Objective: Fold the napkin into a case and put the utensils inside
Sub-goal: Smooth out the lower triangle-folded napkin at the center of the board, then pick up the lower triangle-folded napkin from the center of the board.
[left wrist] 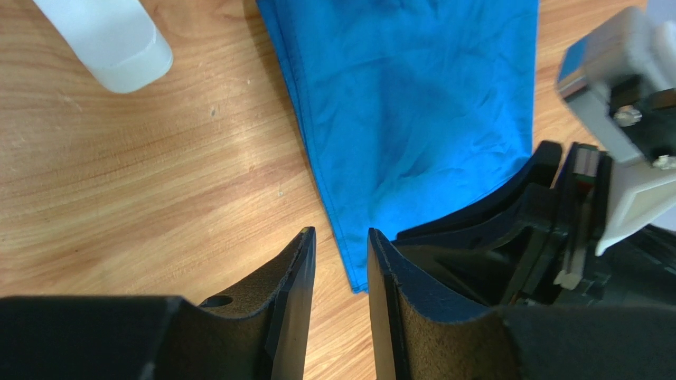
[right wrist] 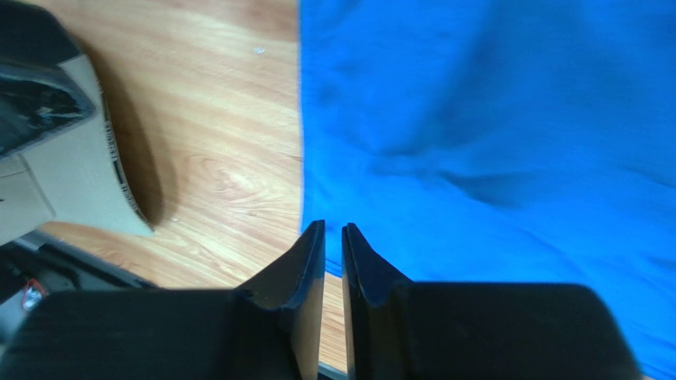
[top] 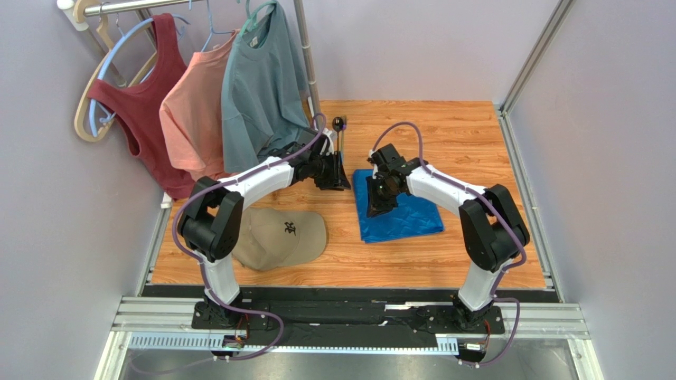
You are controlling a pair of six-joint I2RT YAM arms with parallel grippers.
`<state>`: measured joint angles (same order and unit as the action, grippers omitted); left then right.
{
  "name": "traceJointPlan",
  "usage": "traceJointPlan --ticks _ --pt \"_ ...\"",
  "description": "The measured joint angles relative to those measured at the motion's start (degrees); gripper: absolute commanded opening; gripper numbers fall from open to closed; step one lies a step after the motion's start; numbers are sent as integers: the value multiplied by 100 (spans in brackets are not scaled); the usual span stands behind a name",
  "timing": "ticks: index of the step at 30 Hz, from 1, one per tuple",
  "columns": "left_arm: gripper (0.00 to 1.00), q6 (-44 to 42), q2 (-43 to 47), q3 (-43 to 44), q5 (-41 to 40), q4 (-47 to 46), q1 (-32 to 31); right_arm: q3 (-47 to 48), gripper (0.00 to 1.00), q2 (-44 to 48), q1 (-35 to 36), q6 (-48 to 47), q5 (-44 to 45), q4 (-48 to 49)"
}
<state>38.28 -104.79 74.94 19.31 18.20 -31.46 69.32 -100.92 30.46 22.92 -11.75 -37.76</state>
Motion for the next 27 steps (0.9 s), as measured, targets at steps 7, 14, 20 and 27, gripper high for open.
traceJointPlan --ticks 7,14,20,27 --pt "54 0 0 -203 2 -2 0 -728 10 -125 151 144 -498 516" --pt "62 -2 -20 -208 96 -37 0 -1683 10 446 155 229 -708 748" --pt "69 9 -203 -203 306 -127 -7 -2251 38 1307 162 87 -203 205" --pt "65 22 -857 153 258 -114 -142 -2081 59 1513 205 -59 -170 216"
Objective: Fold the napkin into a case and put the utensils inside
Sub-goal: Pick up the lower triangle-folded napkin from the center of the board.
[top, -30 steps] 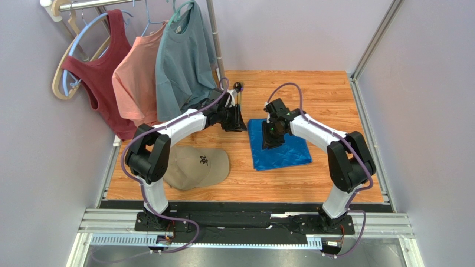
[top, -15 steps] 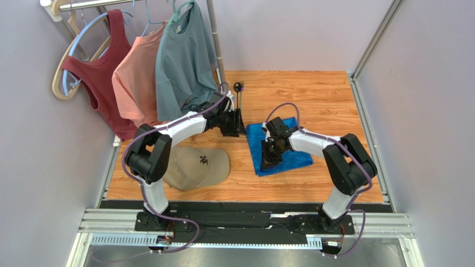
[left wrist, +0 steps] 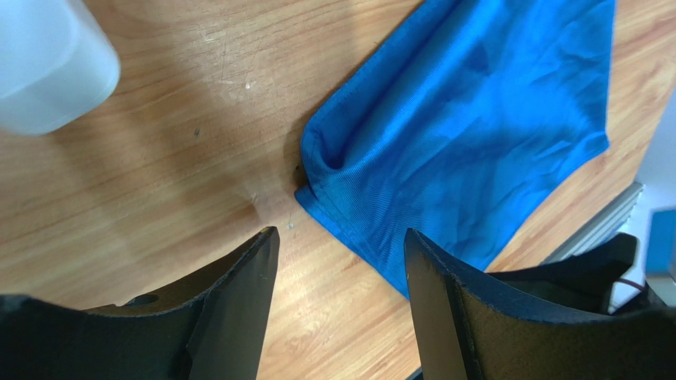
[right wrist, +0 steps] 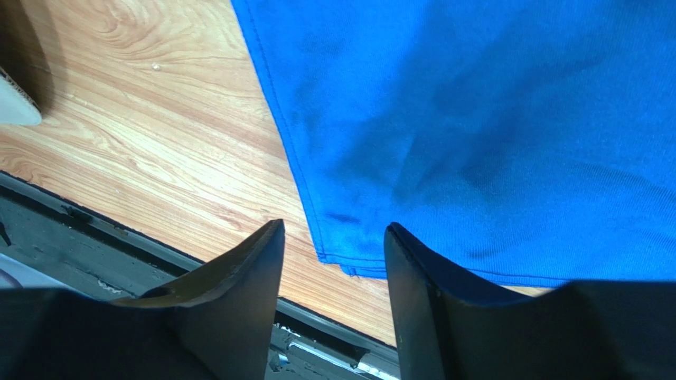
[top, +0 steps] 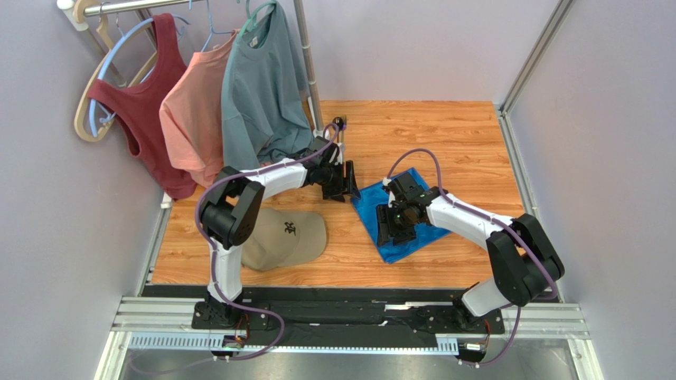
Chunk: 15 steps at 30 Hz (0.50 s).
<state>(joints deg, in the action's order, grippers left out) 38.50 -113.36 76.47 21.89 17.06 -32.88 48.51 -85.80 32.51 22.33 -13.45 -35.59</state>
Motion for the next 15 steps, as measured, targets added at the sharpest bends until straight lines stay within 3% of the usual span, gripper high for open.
traceJointPlan --ticks 15 --pt "58 295 -455 417 -328 162 -50 7 64 -13 793 -234 962 33"
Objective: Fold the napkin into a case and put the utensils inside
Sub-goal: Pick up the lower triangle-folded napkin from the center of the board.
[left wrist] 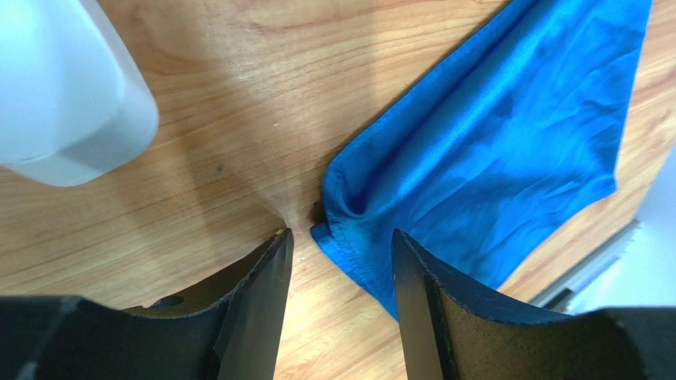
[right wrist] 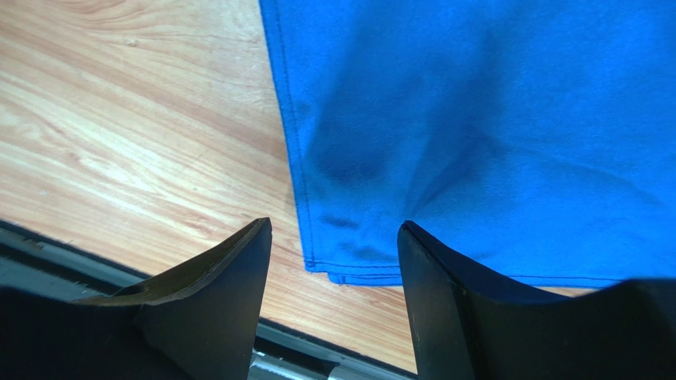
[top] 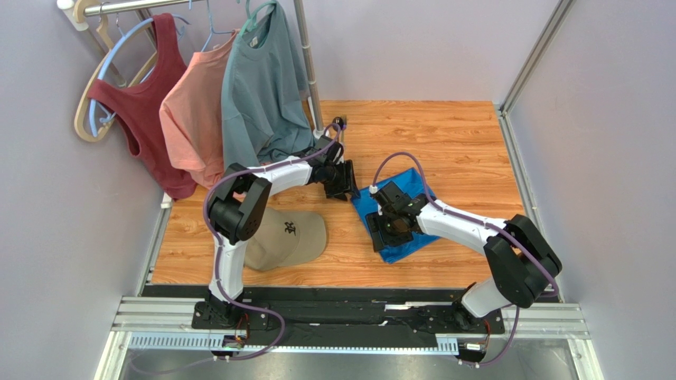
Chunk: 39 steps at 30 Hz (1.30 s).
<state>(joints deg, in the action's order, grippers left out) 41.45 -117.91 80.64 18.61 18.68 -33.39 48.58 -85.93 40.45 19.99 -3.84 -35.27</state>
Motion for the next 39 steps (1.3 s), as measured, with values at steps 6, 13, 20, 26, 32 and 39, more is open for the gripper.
traceJointPlan --ticks 6,13,20,26,32,39 --pt "58 236 -66 46 28 -7 -9 0 62 -87 203 -57 472 -7" --pt "51 487 -116 46 52 -83 -68 0 55 -227 339 -72 680 -7" --pt "42 669 -146 -4 9 -205 -87 2 44 -264 570 -37 914 -2" --pt "26 723 -149 -76 -81 -323 -92 48 23 -332 734 24 1029 9" --pt "20 457 -146 -74 -262 -269 -107 72 8 -354 809 109 1038 46" --pt "17 20 -125 -22 -315 -136 -138 -7 46 -238 813 155 931 42"
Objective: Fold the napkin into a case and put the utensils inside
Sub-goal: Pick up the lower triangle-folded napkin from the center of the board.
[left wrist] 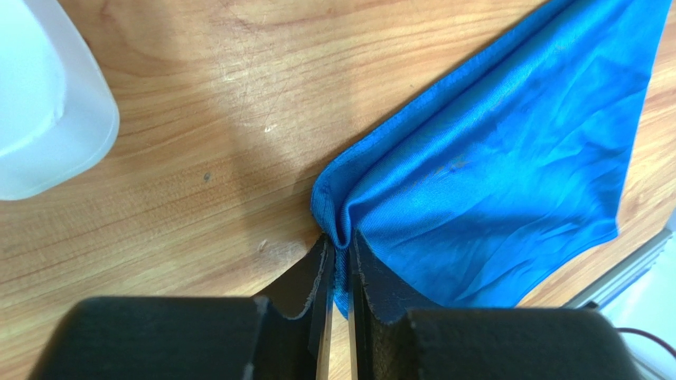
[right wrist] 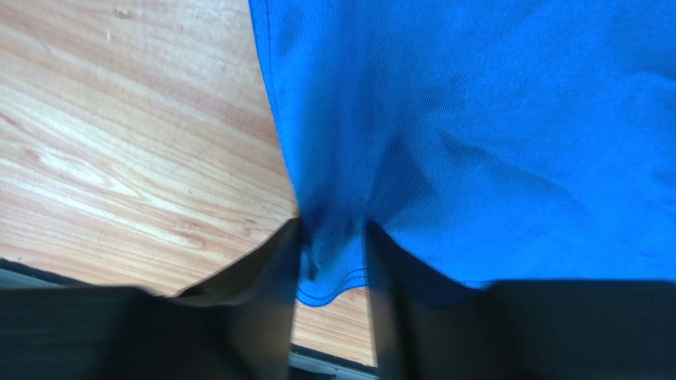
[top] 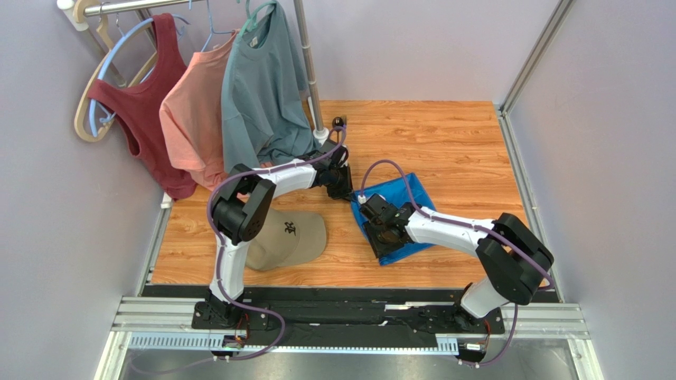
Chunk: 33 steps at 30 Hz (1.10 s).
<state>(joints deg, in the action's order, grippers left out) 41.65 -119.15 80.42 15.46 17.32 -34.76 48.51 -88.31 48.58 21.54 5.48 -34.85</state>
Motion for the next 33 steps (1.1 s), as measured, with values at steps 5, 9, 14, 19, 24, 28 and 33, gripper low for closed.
traceJointPlan --ticks 5,9,14,19,24,28,33 --pt "15 -146 24 0 -13 72 -2 234 56 31 7 -35 -2 -208" --pt "15 -188 42 0 -17 111 -2 1023 57 -214 -4 -92 0 -160" --pt "14 -214 66 -13 -24 164 -2 1576 55 -706 -66 -229 -33 188" --pt "12 -208 68 -20 9 162 -2 1711 50 -1176 -131 -385 -57 278" --pt "5 -157 79 -79 87 87 13 1668 48 -1292 -179 -452 -57 389" --pt "2 -72 120 -188 227 -15 72 1576 40 -1375 -190 -444 -44 595" --pt "0 125 142 -326 505 -186 192 1403 39 -1405 -186 -380 15 804"
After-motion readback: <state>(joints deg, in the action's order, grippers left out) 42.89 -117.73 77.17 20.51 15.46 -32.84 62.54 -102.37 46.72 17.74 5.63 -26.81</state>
